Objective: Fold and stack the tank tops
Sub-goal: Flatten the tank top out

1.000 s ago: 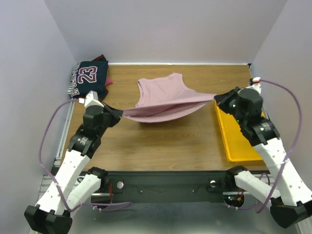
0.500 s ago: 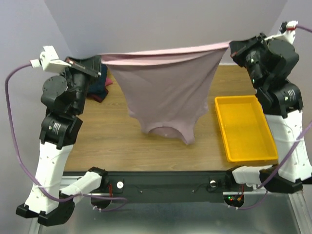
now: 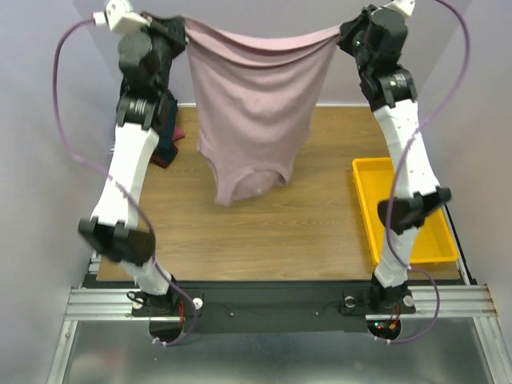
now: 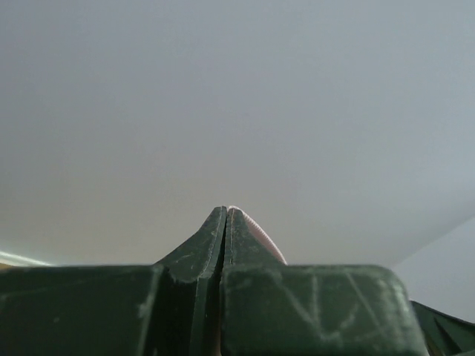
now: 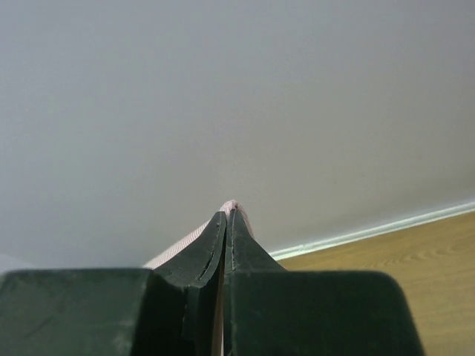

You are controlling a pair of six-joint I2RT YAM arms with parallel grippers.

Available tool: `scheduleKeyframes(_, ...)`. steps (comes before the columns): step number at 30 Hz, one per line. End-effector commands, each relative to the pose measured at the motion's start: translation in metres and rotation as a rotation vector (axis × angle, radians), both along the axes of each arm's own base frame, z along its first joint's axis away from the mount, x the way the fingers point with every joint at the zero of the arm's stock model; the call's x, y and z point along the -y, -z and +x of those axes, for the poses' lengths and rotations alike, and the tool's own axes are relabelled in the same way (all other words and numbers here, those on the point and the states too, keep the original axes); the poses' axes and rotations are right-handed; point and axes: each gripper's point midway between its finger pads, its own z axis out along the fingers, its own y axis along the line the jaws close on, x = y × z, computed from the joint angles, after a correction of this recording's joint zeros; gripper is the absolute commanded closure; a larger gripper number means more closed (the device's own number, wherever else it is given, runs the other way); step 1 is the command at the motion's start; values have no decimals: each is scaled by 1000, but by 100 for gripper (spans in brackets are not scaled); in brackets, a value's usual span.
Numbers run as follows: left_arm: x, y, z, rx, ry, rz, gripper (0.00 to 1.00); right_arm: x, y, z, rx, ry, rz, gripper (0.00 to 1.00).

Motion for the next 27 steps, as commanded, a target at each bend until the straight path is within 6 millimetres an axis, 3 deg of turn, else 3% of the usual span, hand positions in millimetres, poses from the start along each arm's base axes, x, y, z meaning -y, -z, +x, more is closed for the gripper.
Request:
scheduleKeyframes(1, 2, -93, 10, 285, 104, 17, 100, 25, -53, 26, 225, 13, 36, 99)
scheduleKeyframes(2, 7, -109, 19, 337, 155, 43, 100, 24, -56, 37, 262, -4, 47, 100)
scheduleKeyframes(4, 10, -121, 24, 381, 187, 62, 100, 34, -63, 42, 304, -4, 68, 99)
scheduleKeyframes(5, 14, -112, 38, 377, 212, 79, 100, 38, -72, 37, 331, 2, 74, 99)
scheduleKeyframes(7, 3, -111, 39, 390, 208, 95, 100, 44, -71, 40, 347, 12, 75, 99)
scheduleKeyframes(8, -1, -131, 14, 458, 203, 102, 100, 46, -77, 32, 356, 16, 78, 99)
scheduleKeyframes(9, -5, -100, 37, 379, 197, 98, 100, 45, -64, 37, 322, 14, 72, 100)
scheduleKeyframes(10, -12, -108, 23, 403, 182, 95, 100, 44, -55, 39, 297, 6, 71, 100)
scheduleKeyframes(13, -9, -59, 46, 261, 212, 100, 100, 41, -20, 36, 197, -10, 71, 99)
scheduleKeyframes(14, -8, -53, 43, 240, 222, 96, 100, 40, -8, 35, 167, -16, 69, 99)
scheduleKeyframes(15, -7, -11, 59, 139, 232, 80, 100, 39, 11, 36, 122, -19, 69, 100)
scheduleKeyframes(16, -7, -11, 45, 140, 235, 60, 100, 37, 38, 29, 56, -35, 69, 100)
scheduleKeyframes(17, -8, 5, 44, 110, 236, 47, 100, 36, 64, 27, -1, -42, 70, 100)
scheduleKeyframes(18, -7, 63, 55, -6, 240, 31, 100, 34, 82, 21, -42, -52, 77, 100)
scheduleKeyframes(19, -9, 79, 52, -30, 231, 15, 100, 31, 133, 9, -152, -72, 85, 100)
scheduleKeyframes(20, -9, 84, 37, -41, 234, -15, 100, 31, 156, 0, -201, -77, 94, 100)
scheduleKeyframes(21, -9, 143, 39, -162, 234, -39, 100, 29, 178, -10, -249, -87, 102, 100)
scheduleKeyframes(22, -8, 166, 34, -203, 237, -60, 100, 29, 196, -25, -285, -95, 123, 99)
scheduleKeyframes(23, -5, 182, 24, -236, 242, -78, 100, 26, 252, -39, -404, -112, 119, 100)
scheduleKeyframes(24, -3, 238, 17, -352, 244, -105, 100, 25, 281, -50, -468, -117, 125, 100)
scheduleKeyframes(26, -2, 281, 0, -453, 224, -108, 100, 22, 321, -70, -568, -133, 159, 99)
scheduleKeyframes(27, -3, 327, -15, -568, 201, -138, 100, 20, 362, -91, -667, -141, 167, 100)
